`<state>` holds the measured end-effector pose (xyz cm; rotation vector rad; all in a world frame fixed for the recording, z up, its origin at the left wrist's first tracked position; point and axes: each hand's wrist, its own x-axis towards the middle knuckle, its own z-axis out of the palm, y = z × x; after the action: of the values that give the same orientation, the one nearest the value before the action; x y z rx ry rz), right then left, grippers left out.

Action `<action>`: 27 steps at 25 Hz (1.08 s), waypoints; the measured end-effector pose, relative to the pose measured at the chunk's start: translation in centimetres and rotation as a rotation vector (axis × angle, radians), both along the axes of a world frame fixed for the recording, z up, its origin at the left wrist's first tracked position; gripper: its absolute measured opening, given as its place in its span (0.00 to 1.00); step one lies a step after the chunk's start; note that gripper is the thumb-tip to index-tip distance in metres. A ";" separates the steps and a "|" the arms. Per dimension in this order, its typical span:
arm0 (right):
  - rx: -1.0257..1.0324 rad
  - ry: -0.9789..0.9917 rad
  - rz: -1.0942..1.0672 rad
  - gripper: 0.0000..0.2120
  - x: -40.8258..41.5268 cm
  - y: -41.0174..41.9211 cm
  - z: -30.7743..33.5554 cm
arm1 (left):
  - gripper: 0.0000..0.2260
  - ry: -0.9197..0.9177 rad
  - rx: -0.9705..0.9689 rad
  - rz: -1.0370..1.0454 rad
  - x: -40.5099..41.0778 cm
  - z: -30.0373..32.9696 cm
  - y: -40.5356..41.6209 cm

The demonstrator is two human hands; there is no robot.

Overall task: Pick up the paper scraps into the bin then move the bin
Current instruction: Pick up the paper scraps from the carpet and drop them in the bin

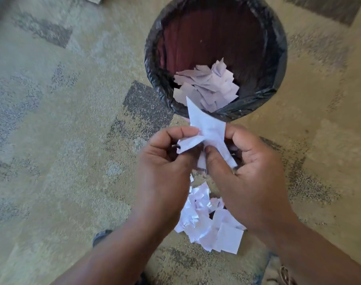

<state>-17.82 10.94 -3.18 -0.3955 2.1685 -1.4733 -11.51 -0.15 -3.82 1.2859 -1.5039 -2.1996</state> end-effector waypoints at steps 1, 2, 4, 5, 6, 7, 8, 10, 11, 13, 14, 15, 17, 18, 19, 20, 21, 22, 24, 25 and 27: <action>-0.021 0.011 -0.036 0.09 -1.5 -0.7 0.9 | 0.05 0.044 -0.021 -0.012 -1.7 0.7 -0.6; -0.030 0.021 -0.069 0.09 -3.1 -1.5 1.4 | 0.05 0.067 -0.048 -0.016 -3.6 1.0 -1.2; -0.040 0.017 -0.133 0.07 -6.2 -3.3 1.8 | 0.06 0.051 -0.064 -0.026 -7.6 1.2 -2.7; -0.056 -0.018 -0.171 0.06 -7.7 -4.0 1.7 | 0.07 0.030 -0.034 -0.046 -9.7 1.3 -3.4; -0.081 -0.085 -0.204 0.06 -9.0 -4.6 1.6 | 0.09 0.001 0.006 -0.068 -11.6 1.2 -4.1; -0.108 -0.172 -0.231 0.06 -10.0 -5.2 1.4 | 0.10 -0.029 0.043 -0.084 -13.0 1.2 -4.8; -0.139 -0.272 -0.249 0.05 -10.8 -5.7 1.3 | 0.11 -0.061 0.068 -0.088 -14.0 1.0 -5.5; -0.198 -0.449 -0.273 0.01 -11.5 -6.1 1.2 | 0.10 -0.115 0.103 -0.081 -14.8 0.5 -6.1; -0.208 -0.509 -0.297 0.03 -11.5 -6.0 1.1 | 0.07 -0.128 0.107 -0.077 -14.7 0.2 -6.1; -0.214 -0.556 -0.328 0.08 -11.1 -5.5 0.6 | 0.04 -0.134 0.061 -0.109 -13.7 -0.2 -5.9; -0.208 -0.544 -0.323 0.09 -10.6 -5.2 0.4 | 0.04 -0.122 0.029 -0.131 -12.8 -0.4 -5.8; -0.208 -0.516 -0.310 0.07 -10.1 -4.7 0.0 | 0.06 -0.106 0.007 -0.132 -11.8 -0.6 -5.6; -0.254 -0.500 -0.298 0.08 -8.8 -3.4 -0.4 | 0.09 -0.008 -0.035 -0.066 -9.8 -0.6 -4.7; -0.285 -0.511 -0.270 0.12 -8.0 -2.6 -0.5 | 0.11 0.076 -0.094 -0.007 -8.4 -0.9 -4.2; -0.283 -0.507 -0.232 0.15 -7.2 -1.7 -0.8 | 0.11 0.143 -0.188 0.042 -6.7 -1.2 -3.6; -0.243 -0.498 -0.185 0.17 -6.2 -0.9 -1.4 | 0.12 0.146 -0.319 0.057 -4.9 -2.8 -3.2; -0.153 -0.475 -0.114 0.18 -5.1 -0.1 -2.7 | 0.12 0.080 -0.453 0.010 -3.0 -5.1 -2.6; -0.028 -0.445 -0.040 0.17 -4.1 0.5 -4.5 | 0.14 -0.070 -0.570 -0.093 -1.1 -8.2 -2.2; 0.279 -0.372 0.133 0.10 -2.5 2.2 -10.0 | 0.20 -0.412 -0.628 -0.427 2.4 -15.1 -1.8; 0.427 -0.365 0.217 0.07 -2.0 3.3 -12.8 | 0.24 -0.529 -0.600 -0.596 3.4 -17.8 -1.6; 0.668 -0.372 0.360 0.17 -1.4 5.0 -17.5 | 0.30 -0.629 -0.605 -0.848 4.0 -21.2 -1.6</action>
<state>-19.23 15.99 -20.67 -0.2287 2.0005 -0.5263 -7.55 -1.70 -25.00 1.3011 -3.0988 -1.3968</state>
